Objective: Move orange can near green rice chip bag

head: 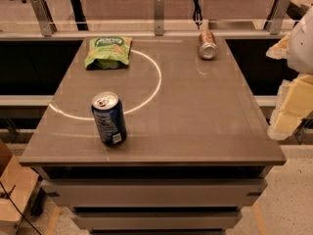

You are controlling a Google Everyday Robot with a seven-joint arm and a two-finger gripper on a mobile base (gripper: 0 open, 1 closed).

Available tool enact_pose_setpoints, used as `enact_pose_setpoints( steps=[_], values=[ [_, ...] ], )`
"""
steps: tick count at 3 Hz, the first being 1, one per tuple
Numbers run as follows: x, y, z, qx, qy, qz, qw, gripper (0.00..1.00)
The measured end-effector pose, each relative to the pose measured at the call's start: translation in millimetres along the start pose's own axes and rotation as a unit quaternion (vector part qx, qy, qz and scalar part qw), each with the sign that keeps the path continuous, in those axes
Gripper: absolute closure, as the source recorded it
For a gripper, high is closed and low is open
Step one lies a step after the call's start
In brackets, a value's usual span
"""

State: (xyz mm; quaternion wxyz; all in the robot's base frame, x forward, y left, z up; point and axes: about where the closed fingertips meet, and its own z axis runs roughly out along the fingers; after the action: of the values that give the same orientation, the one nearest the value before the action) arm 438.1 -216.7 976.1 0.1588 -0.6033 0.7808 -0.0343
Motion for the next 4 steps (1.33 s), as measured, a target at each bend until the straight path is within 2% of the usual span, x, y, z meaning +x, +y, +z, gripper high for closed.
enact_pose_setpoints(
  steps=[2,4],
  values=[
    [0.1,-3.2,1.0,0.005,-0.012,0.005,0.9999,0.00],
    [-2.7,-24.2,9.9,0.027,-0.072,0.034,0.9965,0.00]
  ],
)
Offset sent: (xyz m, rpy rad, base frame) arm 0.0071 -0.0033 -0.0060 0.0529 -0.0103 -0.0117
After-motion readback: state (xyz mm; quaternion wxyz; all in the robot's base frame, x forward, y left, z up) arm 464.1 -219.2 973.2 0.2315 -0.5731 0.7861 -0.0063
